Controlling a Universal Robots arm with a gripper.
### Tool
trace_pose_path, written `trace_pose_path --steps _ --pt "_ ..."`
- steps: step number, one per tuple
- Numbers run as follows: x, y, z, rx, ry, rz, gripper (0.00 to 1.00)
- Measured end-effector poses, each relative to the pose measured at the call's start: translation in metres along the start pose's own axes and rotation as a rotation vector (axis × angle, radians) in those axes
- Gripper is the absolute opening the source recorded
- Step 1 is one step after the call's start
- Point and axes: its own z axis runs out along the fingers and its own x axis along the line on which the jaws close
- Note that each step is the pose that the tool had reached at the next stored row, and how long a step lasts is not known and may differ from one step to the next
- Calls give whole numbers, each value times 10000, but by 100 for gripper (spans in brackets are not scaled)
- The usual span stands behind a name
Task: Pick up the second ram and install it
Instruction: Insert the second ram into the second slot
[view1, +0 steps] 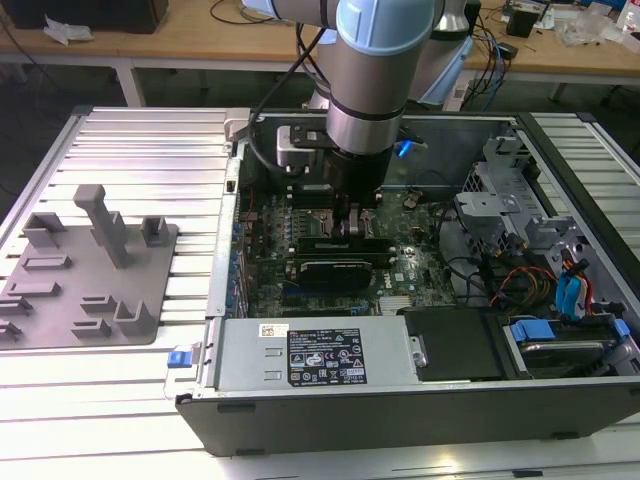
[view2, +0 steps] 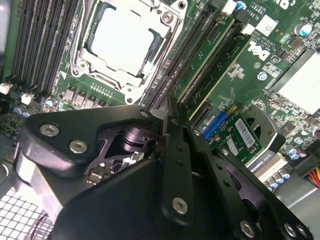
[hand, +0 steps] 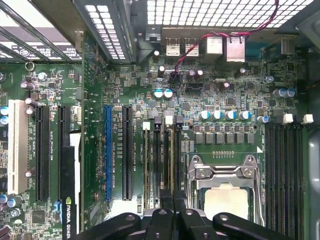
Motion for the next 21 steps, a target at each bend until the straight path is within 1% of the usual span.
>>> trace_pose_path --steps 13,15,21 --pt "0 -1 0 -5 4 -133 9" --pt "1 1 11 29 -5 -135 9" --pt "0 0 5 40 -13 -136 9"
